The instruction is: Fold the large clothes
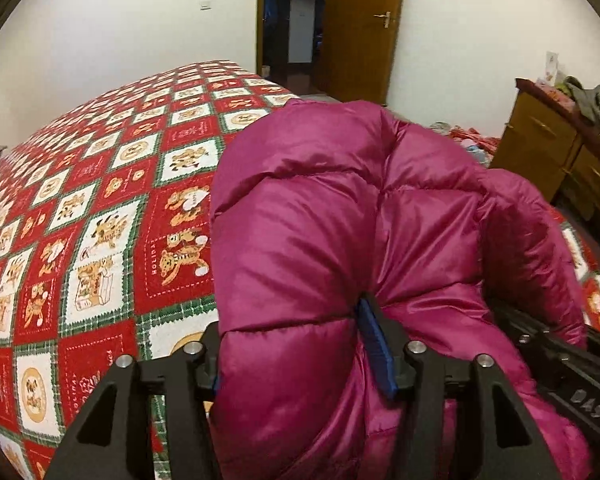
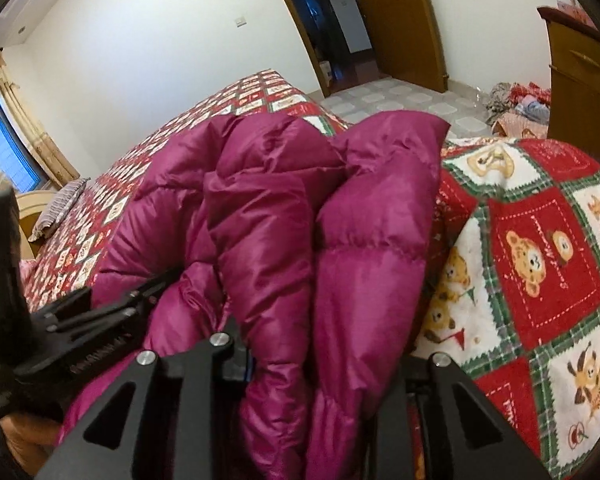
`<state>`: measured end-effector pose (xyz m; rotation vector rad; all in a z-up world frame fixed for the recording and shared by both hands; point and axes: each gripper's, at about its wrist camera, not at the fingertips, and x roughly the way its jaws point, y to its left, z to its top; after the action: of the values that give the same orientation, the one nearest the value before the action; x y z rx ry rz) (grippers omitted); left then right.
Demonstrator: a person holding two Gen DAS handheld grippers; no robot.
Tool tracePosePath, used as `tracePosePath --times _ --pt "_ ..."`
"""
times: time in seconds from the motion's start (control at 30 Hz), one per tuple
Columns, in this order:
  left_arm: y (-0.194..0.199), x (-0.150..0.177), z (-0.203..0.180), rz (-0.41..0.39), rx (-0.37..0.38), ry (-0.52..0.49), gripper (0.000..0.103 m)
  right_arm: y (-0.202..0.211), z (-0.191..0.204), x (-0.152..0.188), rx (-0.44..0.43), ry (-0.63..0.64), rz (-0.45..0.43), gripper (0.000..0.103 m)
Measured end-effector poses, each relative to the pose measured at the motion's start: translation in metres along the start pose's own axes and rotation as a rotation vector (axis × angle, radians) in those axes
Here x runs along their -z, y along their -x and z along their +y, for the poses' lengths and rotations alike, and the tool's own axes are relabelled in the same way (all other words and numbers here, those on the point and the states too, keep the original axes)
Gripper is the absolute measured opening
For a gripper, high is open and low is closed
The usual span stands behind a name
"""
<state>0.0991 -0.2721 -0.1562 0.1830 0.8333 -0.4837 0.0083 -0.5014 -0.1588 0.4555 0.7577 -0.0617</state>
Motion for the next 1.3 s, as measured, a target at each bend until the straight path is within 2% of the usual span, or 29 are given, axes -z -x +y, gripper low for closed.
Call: tracePosePath --times 0.03,0.1,0.17,0.23,0.3,0.33,0.4,0.5,0.63,0.7,0.77,0.9,0.97,1.07,1.13,1.23,1.3 --pt "0.0 0.0 -0.002 -0.003 -0.009 -0.005 0.059 0.001 -0.002 0.0 0.002 -0.006 0.0 0.033" --pt "0.001 0.001 -0.005 -0.013 -0.026 -0.028 0.06 0.004 -0.006 0.002 0.023 -0.019 -0.003 0.052" --pt "0.004 0.003 -0.006 -0.02 -0.027 -0.044 0.061 0.013 -0.012 0.002 0.055 -0.028 -0.019 0.057" --pt "0.006 0.003 -0.005 -0.026 -0.023 -0.047 0.061 0.032 -0.014 0.003 0.073 -0.041 -0.051 0.057" --pt "0.004 0.002 -0.005 -0.028 -0.026 -0.044 0.061 0.057 -0.009 0.001 0.139 -0.021 -0.106 0.056" --pt "0.005 0.002 -0.005 -0.028 -0.031 -0.041 0.061 0.068 -0.004 -0.002 0.169 -0.003 -0.134 0.055" --pt "0.005 0.002 -0.006 -0.03 -0.039 -0.039 0.061 0.091 0.013 -0.014 0.229 0.036 -0.187 0.041" --pt "0.005 0.001 -0.006 -0.03 -0.044 -0.04 0.061 0.1 0.036 -0.039 0.231 0.058 -0.199 0.038" --pt "0.008 -0.001 -0.002 -0.016 -0.03 -0.03 0.062 0.057 0.04 -0.071 0.17 -0.031 -0.101 0.038" --pt "0.014 -0.003 0.003 -0.003 -0.013 -0.024 0.062 0.026 0.031 -0.075 0.218 -0.056 -0.047 0.03" --pt "0.021 -0.007 0.009 0.004 -0.004 -0.02 0.062 0.005 0.025 -0.068 0.256 -0.064 -0.017 0.028" --pt "0.038 -0.02 0.021 -0.074 -0.031 -0.006 0.065 -0.01 0.012 -0.05 0.32 -0.041 -0.027 0.028" --pt "0.04 -0.036 0.02 -0.132 -0.058 -0.026 0.075 -0.015 0.009 -0.049 0.325 -0.041 -0.025 0.028" --pt "0.022 -0.065 0.009 -0.155 -0.126 -0.088 0.076 -0.018 0.007 -0.047 0.334 -0.032 -0.021 0.029" --pt "0.002 -0.076 0.006 -0.132 -0.146 -0.111 0.076 -0.021 0.006 -0.045 0.345 -0.01 -0.025 0.029" --pt "-0.028 -0.08 0.006 -0.07 -0.161 -0.122 0.076 -0.023 0.005 -0.044 0.349 0.008 -0.031 0.029" --pt "-0.037 -0.078 0.006 -0.064 -0.164 -0.122 0.076 -0.022 0.001 -0.044 0.336 -0.006 -0.032 0.029"
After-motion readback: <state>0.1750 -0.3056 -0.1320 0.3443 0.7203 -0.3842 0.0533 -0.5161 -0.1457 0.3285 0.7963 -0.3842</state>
